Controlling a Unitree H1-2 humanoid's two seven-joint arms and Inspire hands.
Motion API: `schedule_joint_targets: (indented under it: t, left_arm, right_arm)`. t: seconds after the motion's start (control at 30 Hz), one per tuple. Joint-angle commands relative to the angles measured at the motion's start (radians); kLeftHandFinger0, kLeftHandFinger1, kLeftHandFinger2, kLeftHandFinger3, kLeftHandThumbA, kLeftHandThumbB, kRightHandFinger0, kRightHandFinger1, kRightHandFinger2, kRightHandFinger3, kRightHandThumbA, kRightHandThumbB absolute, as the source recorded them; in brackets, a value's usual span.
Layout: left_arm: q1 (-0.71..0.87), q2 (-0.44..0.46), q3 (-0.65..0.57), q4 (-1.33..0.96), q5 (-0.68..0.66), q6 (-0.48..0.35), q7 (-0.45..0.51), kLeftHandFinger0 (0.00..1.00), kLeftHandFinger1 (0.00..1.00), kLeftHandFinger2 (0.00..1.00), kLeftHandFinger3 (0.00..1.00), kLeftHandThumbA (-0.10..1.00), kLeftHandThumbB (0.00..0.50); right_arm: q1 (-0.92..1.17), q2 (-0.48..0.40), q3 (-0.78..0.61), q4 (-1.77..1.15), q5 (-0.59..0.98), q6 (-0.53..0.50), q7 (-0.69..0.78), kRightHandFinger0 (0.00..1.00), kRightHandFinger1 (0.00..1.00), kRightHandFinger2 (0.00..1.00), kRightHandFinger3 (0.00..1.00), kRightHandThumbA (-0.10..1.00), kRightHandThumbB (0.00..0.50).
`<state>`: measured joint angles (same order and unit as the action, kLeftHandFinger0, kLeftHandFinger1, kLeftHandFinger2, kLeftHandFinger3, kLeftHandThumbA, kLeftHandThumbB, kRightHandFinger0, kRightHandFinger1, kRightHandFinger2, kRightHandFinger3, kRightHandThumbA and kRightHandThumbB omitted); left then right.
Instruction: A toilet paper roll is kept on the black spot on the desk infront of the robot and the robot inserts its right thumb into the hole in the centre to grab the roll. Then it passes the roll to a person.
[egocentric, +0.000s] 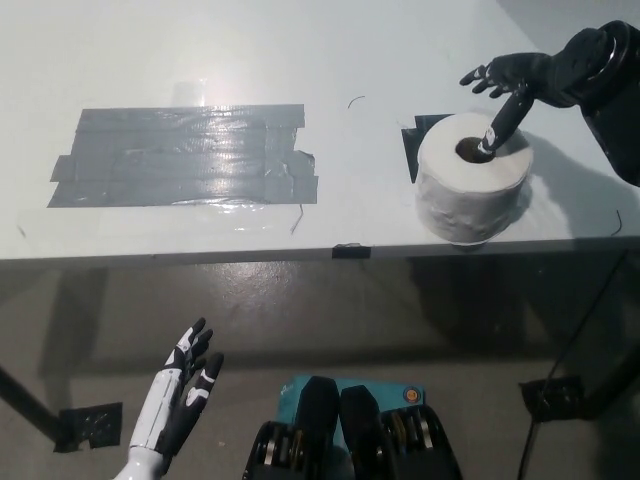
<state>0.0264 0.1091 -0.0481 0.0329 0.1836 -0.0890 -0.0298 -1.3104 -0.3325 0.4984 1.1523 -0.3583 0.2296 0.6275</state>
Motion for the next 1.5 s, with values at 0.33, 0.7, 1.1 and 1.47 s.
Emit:
schedule_joint_targets:
  t: [0.33,0.7,1.1,1.47]
  left_arm:
    - [-0.023,0.013,-0.005,-0.032,0.007,-0.003,-0.004,1.00,1.00,1.00,1.00,0.90,0.126]
    - [-0.039,0.013,-0.007,-0.026,0.007,-0.012,-0.004,1.00,1.00,1.00,1.00,0.89,0.123]
    - [-0.052,0.018,-0.008,-0.032,0.008,-0.008,-0.006,1.00,1.00,1.00,1.00,0.88,0.117]
    - [-0.071,0.016,-0.011,-0.033,0.010,-0.008,-0.006,1.00,1.00,1.00,1.00,0.88,0.126]
  right_arm:
    - [-0.048,0.041,0.042,0.016,-0.071,-0.058,-0.010,1.00,1.00,1.00,1.00,1.00,0.331]
    - [-0.060,0.085,0.041,0.112,-0.091,-0.037,-0.093,1.00,1.00,1.00,1.00,0.83,0.364]
    - [-0.060,0.096,0.098,0.204,-0.152,-0.052,-0.147,1.00,1.00,1.00,1.00,0.87,0.374]
    - [0.000,0.134,0.055,0.232,-0.125,-0.061,-0.259,0.10,0.17,0.34,0.77,-0.04,0.190]
